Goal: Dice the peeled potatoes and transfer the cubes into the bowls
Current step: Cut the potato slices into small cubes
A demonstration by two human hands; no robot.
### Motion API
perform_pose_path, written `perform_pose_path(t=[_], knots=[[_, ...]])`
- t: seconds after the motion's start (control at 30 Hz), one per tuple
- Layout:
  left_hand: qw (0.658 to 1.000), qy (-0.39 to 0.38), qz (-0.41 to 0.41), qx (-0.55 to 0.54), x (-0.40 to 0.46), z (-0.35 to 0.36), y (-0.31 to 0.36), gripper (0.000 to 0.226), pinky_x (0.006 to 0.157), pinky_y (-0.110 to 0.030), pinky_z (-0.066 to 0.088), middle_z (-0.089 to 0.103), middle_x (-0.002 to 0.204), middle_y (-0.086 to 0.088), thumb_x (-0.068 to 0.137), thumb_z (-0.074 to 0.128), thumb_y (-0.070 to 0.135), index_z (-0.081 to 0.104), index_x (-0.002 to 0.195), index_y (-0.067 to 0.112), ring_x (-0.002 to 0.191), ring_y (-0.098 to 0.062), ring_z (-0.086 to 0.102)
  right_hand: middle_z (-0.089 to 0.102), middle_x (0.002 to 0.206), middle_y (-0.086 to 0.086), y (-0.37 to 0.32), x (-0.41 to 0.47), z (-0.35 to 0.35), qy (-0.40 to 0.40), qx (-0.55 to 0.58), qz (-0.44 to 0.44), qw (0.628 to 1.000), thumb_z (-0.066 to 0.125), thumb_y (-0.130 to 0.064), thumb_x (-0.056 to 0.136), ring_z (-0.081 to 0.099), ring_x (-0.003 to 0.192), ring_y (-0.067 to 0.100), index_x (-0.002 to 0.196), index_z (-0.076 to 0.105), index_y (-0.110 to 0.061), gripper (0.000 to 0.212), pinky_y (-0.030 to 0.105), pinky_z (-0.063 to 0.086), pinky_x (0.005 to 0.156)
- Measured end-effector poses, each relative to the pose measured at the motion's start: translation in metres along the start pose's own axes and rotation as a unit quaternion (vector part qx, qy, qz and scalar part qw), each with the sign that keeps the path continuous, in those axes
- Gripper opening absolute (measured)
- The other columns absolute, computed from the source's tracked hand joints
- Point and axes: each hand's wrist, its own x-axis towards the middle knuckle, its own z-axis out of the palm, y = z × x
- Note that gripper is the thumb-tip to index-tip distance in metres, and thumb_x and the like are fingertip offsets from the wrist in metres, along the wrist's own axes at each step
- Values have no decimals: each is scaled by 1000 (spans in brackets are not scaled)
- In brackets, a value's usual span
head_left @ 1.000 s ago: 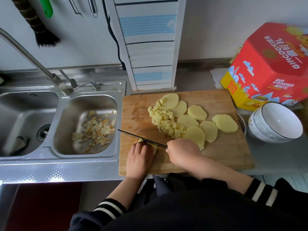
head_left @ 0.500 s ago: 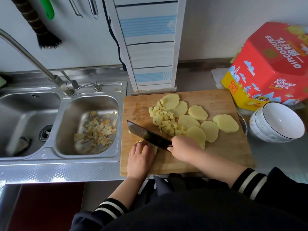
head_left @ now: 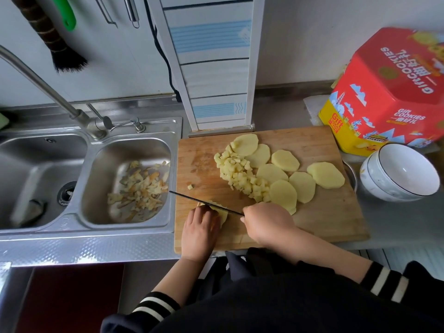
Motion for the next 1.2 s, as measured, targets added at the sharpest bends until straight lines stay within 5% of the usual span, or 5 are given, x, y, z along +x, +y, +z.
perform_pose_path(t=[0.57, 0.8, 0.93, 1.03, 1.2], knots=[[1000, 22, 3, -7, -3, 7, -4, 33, 73, -36, 41, 59, 98, -16, 94, 50, 33, 66, 89, 3, 84, -31, 50, 48, 69, 0, 3, 17, 10, -37, 45, 38, 998, 45, -9, 99, 51, 65, 21, 92, 62, -10, 18, 28, 37, 52], [999, 27, 23, -36, -2, 4, -4, 15, 71, -39, 47, 59, 99, -15, 94, 53, 29, 53, 100, 15, 84, -33, 53, 54, 81, 1, 12, 17, 0, -54, 112, 51, 991, 44, -36, 102, 58, 80, 24, 105, 60, -11, 30, 31, 45, 67], [999, 31, 26, -16, -4, 1, -3, 14, 73, -37, 45, 59, 100, -17, 92, 57, 22, 57, 98, 10, 85, -32, 51, 62, 89, 3, 5, 7, -1, -34, 78, 24, 996, 40, -34, 103, 62, 84, 25, 103, 63, -11, 33, 32, 46, 66], [999, 34, 31, 5, -6, -1, -4, 11, 69, -38, 46, 60, 97, -15, 88, 64, 15, 61, 96, 8, 83, -31, 52, 51, 74, 0, 0, 1, -5, -28, 42, 2, 999, 37, -32, 104, 57, 76, 25, 98, 61, -12, 32, 31, 39, 58], [999, 10, 30, -1, -9, -2, -5, 17, 67, -37, 48, 59, 95, -11, 92, 52, 22, 62, 95, 9, 83, -28, 51, 48, 70, -1, -2, -4, -4, -18, 4, -11, 1000, 38, -25, 104, 52, 67, 23, 92, 60, -12, 28, 29, 29, 48]])
